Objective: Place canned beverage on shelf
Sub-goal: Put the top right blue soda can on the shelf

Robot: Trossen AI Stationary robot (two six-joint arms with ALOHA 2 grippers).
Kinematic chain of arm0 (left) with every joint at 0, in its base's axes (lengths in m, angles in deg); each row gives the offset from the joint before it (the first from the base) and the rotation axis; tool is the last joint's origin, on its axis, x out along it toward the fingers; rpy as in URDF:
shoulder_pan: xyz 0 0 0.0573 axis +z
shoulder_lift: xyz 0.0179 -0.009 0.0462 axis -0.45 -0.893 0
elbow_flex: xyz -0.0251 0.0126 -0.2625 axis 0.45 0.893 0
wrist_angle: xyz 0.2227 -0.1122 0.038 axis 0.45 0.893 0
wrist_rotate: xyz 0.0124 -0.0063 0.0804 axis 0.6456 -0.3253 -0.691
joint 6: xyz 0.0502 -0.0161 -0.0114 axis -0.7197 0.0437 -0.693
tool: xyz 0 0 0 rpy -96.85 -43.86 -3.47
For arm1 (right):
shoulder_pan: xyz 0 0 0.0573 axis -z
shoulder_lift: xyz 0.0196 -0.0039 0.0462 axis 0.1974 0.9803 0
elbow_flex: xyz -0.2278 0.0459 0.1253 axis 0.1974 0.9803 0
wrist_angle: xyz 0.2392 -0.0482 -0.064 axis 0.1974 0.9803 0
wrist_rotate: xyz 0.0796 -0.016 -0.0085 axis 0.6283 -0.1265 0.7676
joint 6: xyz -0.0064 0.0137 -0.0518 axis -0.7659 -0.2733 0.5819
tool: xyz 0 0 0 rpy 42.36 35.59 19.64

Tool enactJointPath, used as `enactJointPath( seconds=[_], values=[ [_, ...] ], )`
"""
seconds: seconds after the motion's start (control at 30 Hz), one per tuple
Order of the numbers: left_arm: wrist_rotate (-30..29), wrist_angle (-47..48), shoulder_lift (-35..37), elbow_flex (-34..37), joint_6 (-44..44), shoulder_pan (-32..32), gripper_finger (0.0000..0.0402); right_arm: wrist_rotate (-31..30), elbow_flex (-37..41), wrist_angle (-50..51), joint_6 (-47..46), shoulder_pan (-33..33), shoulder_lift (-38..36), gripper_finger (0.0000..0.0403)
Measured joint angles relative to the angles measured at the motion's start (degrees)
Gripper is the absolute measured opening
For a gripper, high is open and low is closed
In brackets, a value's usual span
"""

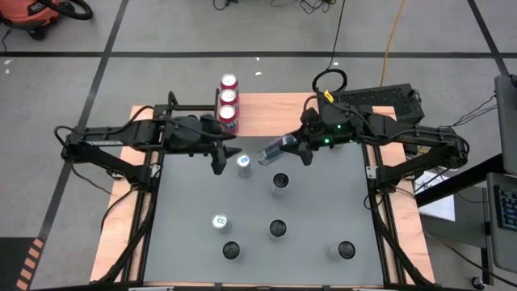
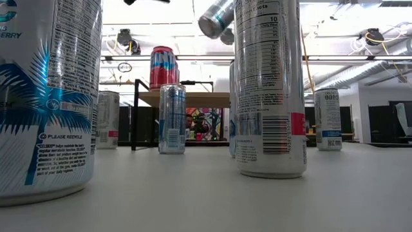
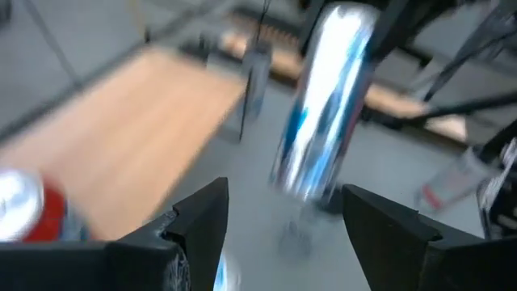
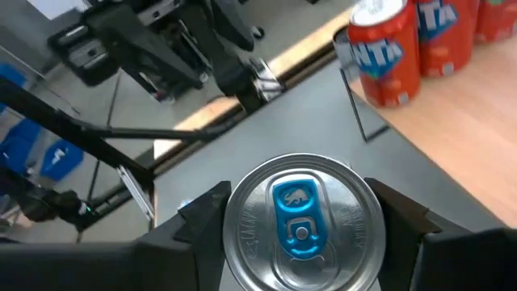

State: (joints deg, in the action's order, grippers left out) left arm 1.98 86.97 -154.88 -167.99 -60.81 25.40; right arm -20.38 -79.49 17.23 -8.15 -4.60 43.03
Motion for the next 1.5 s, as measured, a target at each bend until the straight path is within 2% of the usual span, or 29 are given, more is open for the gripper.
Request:
enactJointPath(
  seconds=[0.17,0.4,0.57,0.7,0.97,1.13,1.5],
  values=[
    [-1.07,-8.23,0.23,-0.02,-6.39,-0.77,0.0253,-0.01,0.04,-1.9,-1.3,0.0,0.0,0.0199],
    [-1.03,-7.26,-0.8,-0.02,-6.8,-0.7,0.0332,0.16,0.04,-2.93,-7.01,0.0,0.02,0.0199],
    [3.4,-6.57,-3.48,-0.02,-6.71,-0.55,0.0366,-0.51,0.04,-5.9,-9.37,0.16,0.02,0.0199],
    [3.29,-6.41,-5.95,-0.02,-6.37,-0.73,0.0368,-1.58,0.04,-8.2,-10.83,0.28,0.02,0.0199],
    [-1.93,-6.53,-8.71,0.0,-6.42,-0.77,0.0368,-1.57,0.07,-9.13,-10.91,0.26,0.02,0.0199],
    [-2.11,-6.72,-8.85,0.0,-8.59,-0.73,0.0367,-1.59,0.07,-9.1,-11.85,0.26,0.02,0.0199],
    [-0.89,-6.88,-8.85,0.0,-11.26,-0.83,0.0301,-1.48,0.11,-11.54,-14.6,0.39,0.02,0.0199]
  ],
)
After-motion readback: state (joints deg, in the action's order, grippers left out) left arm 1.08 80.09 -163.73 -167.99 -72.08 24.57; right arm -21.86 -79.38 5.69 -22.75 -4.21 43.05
